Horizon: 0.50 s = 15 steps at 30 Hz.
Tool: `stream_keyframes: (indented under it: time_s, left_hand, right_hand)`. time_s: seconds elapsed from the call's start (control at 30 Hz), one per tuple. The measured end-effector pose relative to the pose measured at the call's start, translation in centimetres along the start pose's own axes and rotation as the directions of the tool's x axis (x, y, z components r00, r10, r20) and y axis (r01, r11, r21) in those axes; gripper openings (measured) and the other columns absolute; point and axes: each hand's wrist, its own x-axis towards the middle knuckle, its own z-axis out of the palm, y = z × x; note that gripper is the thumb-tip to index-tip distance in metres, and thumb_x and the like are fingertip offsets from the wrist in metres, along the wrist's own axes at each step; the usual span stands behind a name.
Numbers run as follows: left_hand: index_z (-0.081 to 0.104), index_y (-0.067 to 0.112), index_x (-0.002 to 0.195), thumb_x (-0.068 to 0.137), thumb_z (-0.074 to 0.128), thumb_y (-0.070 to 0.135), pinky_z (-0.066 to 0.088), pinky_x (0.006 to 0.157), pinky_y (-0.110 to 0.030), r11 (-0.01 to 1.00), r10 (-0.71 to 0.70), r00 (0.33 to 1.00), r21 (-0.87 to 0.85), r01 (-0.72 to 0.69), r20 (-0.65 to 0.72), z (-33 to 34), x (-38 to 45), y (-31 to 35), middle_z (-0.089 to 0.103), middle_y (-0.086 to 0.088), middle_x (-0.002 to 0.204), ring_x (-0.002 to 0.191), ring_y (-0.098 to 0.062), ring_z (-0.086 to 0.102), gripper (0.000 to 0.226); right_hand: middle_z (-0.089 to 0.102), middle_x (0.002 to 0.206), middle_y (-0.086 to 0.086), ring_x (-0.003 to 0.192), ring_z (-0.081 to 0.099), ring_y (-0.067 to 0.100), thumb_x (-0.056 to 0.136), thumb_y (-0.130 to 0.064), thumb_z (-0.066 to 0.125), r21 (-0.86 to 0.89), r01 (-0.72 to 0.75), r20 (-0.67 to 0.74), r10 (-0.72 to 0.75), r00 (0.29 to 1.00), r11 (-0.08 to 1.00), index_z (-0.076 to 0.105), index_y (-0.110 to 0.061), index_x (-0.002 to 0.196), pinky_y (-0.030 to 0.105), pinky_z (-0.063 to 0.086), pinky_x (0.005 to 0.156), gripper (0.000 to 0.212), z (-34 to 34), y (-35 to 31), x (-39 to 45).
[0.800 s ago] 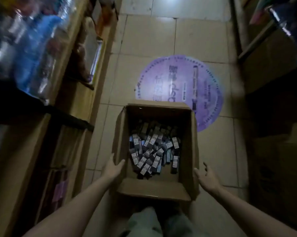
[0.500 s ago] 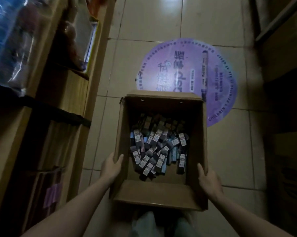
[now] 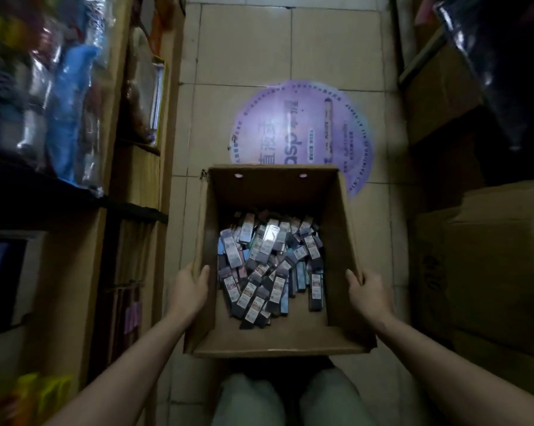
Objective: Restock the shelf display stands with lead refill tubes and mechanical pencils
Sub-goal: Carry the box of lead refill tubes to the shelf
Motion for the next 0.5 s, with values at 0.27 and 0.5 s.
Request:
stream_keyframes:
  time_s: [0.27,0.5]
  left_hand:
    - [0.055,0.004,0.128,0.101,0.043,0.036,0.053,0.075,-0.039,0.988,0.154,0.985,0.018,-0.153,-0.076,-14.4,-16.0,8.4,0.068,-0.015,0.097,0.091,-0.031,0.064,0.043]
    - [0.046,0.010,0.139,0.101,0.038,0.042,0.052,0.091,-0.042,0.967,0.249,0.968,-0.053,-0.250,-0.036,-21.2,-21.4,15.7,0.063,-0.021,0.116,0.108,-0.035,0.060,0.051]
  right_hand:
    - [0.059,0.066,-0.003,0.046,0.054,0.003,0.100,-0.027,0.050,-0.006,0.183,-0.048,-0.183,0.982,0.983,0.060,-0.024,0.106,0.012,0.036,0.038,0.012,-15.0,-6.2,-16.9]
    - [0.059,0.065,-0.003,0.050,0.056,0.007,0.100,-0.028,0.051,-0.046,0.296,-0.206,-0.299,0.932,0.954,0.062,-0.015,0.113,0.015,0.037,0.042,0.022,-24.0,-10.4,-23.4]
